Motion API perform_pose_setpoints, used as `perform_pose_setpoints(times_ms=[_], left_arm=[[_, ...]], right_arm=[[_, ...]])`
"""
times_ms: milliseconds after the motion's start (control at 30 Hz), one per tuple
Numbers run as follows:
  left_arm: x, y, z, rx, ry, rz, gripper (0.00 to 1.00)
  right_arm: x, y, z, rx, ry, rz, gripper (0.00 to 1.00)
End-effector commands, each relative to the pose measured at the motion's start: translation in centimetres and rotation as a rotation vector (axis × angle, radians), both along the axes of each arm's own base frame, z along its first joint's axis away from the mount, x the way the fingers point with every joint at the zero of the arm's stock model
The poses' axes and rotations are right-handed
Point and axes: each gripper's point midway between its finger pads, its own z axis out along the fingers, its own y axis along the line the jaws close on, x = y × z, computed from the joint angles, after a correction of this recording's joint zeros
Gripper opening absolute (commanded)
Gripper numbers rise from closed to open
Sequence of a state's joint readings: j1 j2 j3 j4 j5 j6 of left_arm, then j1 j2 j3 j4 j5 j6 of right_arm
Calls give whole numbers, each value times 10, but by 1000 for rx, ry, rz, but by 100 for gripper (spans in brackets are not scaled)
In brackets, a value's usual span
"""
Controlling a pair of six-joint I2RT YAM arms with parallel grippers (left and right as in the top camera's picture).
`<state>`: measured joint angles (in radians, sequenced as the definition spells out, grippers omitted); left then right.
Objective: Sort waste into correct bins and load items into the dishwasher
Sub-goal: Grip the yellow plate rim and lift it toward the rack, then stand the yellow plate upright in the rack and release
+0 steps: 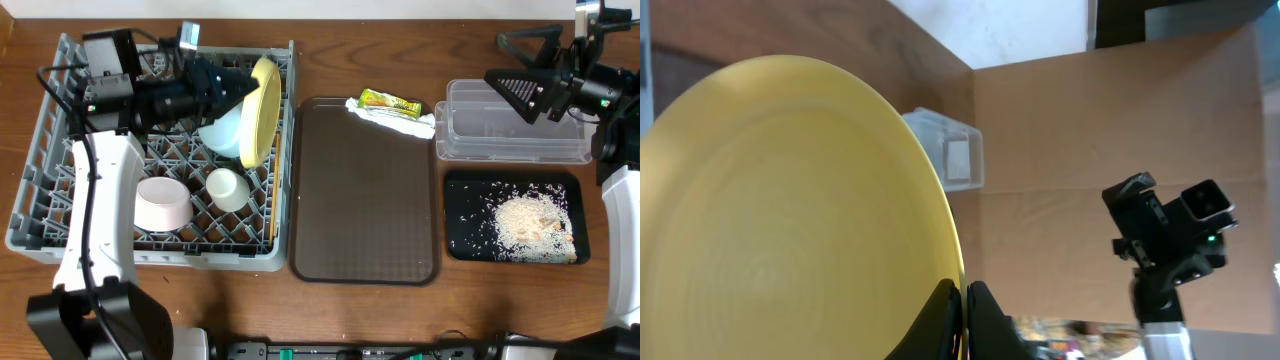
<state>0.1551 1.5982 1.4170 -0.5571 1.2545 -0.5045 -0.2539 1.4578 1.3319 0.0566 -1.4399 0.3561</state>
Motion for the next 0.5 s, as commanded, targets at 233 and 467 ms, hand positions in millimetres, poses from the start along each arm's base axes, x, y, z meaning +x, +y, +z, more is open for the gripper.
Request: perform_pose_setpoints(times_ms=[233,467], left_arm=[[-19,2,-55,-77,139,-31,8],[-17,13,-96,16,179,46,8]], right_arm=[[1,-3,0,1,3,-6,99],[1,-3,0,1,3,-6,99]])
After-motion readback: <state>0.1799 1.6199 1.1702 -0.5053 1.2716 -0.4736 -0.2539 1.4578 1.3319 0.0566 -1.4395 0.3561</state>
